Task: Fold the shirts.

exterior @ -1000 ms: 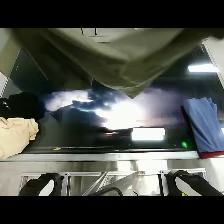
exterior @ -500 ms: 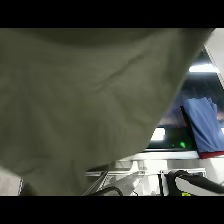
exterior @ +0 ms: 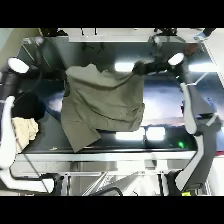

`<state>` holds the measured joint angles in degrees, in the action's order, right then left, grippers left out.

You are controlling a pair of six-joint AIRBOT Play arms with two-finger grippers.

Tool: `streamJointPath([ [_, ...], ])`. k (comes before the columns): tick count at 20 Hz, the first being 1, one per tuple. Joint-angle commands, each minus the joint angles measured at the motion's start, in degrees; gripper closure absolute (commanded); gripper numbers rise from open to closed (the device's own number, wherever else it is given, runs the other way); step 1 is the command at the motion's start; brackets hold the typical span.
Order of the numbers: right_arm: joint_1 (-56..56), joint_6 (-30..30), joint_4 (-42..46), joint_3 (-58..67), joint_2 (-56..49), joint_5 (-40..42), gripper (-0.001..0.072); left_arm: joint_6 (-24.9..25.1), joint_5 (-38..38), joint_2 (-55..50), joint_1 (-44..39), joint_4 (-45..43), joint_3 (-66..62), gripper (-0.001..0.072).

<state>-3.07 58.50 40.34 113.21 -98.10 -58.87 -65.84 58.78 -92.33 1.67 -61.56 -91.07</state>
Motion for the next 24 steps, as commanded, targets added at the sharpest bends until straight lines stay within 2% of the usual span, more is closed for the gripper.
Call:
streamJointPath([
  [1,0.1,0.0,-5.5,0.2,-5.1,-0.3,0.0302,-5.5,6.3,-9.6,2.8,0.2,-5.7,0.0025],
  [3,2.0,0.0,-5.5,0.2,-0.8,-3.0,0.033,-6.8,13.5,-10.3,5.5,0.1,-11.5,0.0026],
  [5,5.2,0.0,-5.0,0.2,4.8,-9.2,0.0468,-8.5,22.3,-10.2,8.2,0.1,-15.5,0.0028],
  [7,8.4,1.8,-2.5,0.2,9.5,-18.7,0.0469,-10.1,31.1,-10.0,11.0,0.1,-15.2,0.0046],
  [8,9.8,4.2,-0.1,0.1,11.1,-23.4,0.0469,-10.7,32.7,-9.0,12.1,0.1,-12.1,0.0046],
  [11,12.8,8.4,4.9,-2.6,14.4,-34.2,0.0468,-9.6,29.8,-4.0,14.8,0.0,3.5,0.0045],
  [14,14.1,8.4,4.7,-8.4,16.4,-34.2,0.0468,-7.7,22.9,-0.8,17.3,-0.3,17.4,0.0046],
  [16,14.1,8.4,4.5,-11.2,16.5,-34.7,0.0468,-6.3,19.8,-1.0,17.9,0.0,22.2,0.0046],
  [19,14.1,9.3,4.5,-14.8,16.5,-34.7,0.0468,-3.8,14.6,-2.6,17.0,1.6,25.5,0.0046],
  [22,14.0,9.9,4.4,-16.8,16.5,-34.7,0.0468,-3.6,14.0,-5.2,15.2,2.3,23.3,0.0046],
  [24,14.0,9.9,4.4,-16.8,16.5,-34.6,0.0468,-2.3,14.3,-5.7,14.0,5.8,21.6,0.0058],
])
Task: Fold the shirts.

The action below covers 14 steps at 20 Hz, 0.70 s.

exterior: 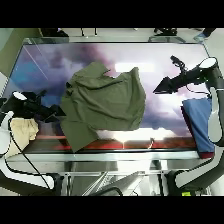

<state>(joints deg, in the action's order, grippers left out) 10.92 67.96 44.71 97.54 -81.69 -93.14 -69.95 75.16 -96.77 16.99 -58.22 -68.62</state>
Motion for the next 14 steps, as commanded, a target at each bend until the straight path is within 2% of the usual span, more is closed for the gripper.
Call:
streamJointPath([
  [1,0.0,0.4,0.1,-1.2,0.1,-0.3,0.0468,2.1,-2.2,-1.3,-1.9,3.1,-1.5,0.0188],
  [2,0.0,0.4,0.1,-1.2,0.1,-0.3,0.0468,2.3,-2.4,-1.3,-2.7,2.6,-1.8,0.0297],
  [3,0.0,0.4,0.1,-1.2,0.1,-0.3,0.0468,2.5,-2.5,-1.4,-3.0,2.5,-1.7,0.0334],
  [4,0.0,0.4,0.1,-1.2,0.1,-0.3,0.0468,2.5,-2.4,-1.5,-3.3,2.5,-1.7,0.047],
  [5,0.0,0.4,0.1,-1.2,0.1,-0.3,0.0468,2.8,-2.1,-1.5,-3.3,2.5,-1.8,0.0699],
  [9,-0.1,1.4,0.1,-1.2,-0.3,1.2,0.0467,2.8,-1.1,0.7,-1.6,2.4,-1.8,0.0694],
  [12,-0.3,2.6,0.1,-1.2,-1.3,1.0,0.0457,2.1,-1.0,6.3,3.6,-0.4,-1.8,0.0695],
  [13,-0.3,2.6,0.2,-1.2,-1.6,0.3,0.0433,0.5,-0.8,8.6,6.1,-4.3,-1.8,0.0695],
  [14,-0.3,2.6,0.3,-1.4,-1.7,-0.2,0.0366,-1.1,-0.2,10.6,8.7,-8.5,-1.7,0.0695],
])
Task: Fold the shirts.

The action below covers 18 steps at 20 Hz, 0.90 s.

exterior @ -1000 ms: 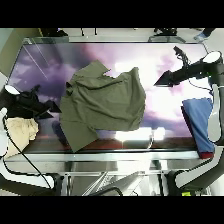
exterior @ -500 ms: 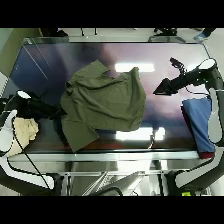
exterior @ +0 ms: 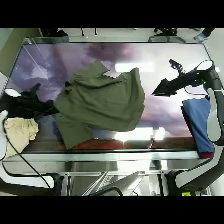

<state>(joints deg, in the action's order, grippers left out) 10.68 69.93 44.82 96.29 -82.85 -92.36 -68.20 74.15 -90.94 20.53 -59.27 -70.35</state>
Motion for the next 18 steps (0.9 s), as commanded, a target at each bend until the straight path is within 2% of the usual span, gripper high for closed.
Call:
streamJointPath([
  [1,0.0,0.6,0.2,-0.7,-0.5,-1.1,0.0353,-3.0,1.6,6.2,7.7,-9.3,0.0,0.0695],
  [3,-0.1,0.7,0.0,-3.6,-0.3,-0.9,0.0353,-2.2,3.6,8.0,12.5,-7.5,0.0,0.0694],
  [6,-1.2,0.4,0.0,-14.4,2.4,2.2,0.0357,-0.2,5.3,8.2,15.8,-5.1,0.0,0.0694],
  [8,-4.6,-2.4,0.0,-23.2,5.2,8.4,0.0488,0.8,6.2,8.1,15.8,-5.2,0.0,0.0694],
  [11,-12.0,-6.3,0.0,-29.6,5.3,18.5,0.0485,0.8,6.2,8.1,15.8,-5.2,0.0,0.0694],
  [14,-18.4,-7.8,0.0,-30.1,3.3,26.0,0.0484,1.2,5.9,8.1,15.8,-5.2,0.0,0.0694],
  [18,-20.1,-7.8,-0.8,-30.1,2.2,27.3,0.0484,1.2,5.3,8.1,15.8,-5.2,0.0,0.0694],
])
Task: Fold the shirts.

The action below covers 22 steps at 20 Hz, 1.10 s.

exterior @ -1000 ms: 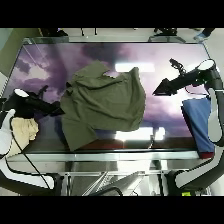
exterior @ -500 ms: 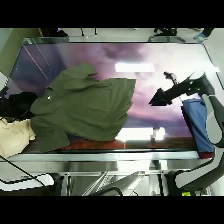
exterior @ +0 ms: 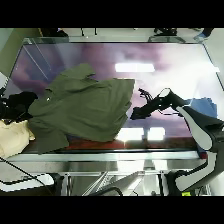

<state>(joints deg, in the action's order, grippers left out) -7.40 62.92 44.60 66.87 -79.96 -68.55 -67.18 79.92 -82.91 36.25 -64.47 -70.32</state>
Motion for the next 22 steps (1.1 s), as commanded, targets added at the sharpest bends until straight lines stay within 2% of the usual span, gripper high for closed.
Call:
streamJointPath([
  [1,-2.0,-0.8,-1.8,-0.7,-0.7,3.5,0.0485,0.2,-0.4,0.0,0.1,0.0,0.0,0.0694],
  [5,-2.1,-1.9,-7.3,-0.7,-0.7,4.2,0.0484,0.2,-0.4,0.0,0.1,0.0,0.0,0.0694],
  [16,-6.7,-1.9,-8.8,-0.7,-2.2,3.6,0.0488,0.2,-0.6,0.0,0.1,0.1,0.0,0.0693],
  [17,-6.7,-1.9,-10.1,-0.7,-2.2,3.6,0.0527,0.2,-0.6,0.0,0.1,0.2,0.0,0.0694],
  [18,-6.7,-2.9,-12.0,-0.7,-2.1,3.7,0.069,0.2,-0.5,0.0,0.1,0.4,0.0,0.0694],
  [20,-5.9,-4.6,-14.9,-0.1,-0.6,3.2,0.069,1.0,0.7,0.3,0.1,6.4,0.0,0.0694],
  [22,-3.1,-4.5,-14.9,3.1,3.9,-0.2,0.069,5.0,2.4,2.9,0.0,17.4,0.0,0.0696],
])
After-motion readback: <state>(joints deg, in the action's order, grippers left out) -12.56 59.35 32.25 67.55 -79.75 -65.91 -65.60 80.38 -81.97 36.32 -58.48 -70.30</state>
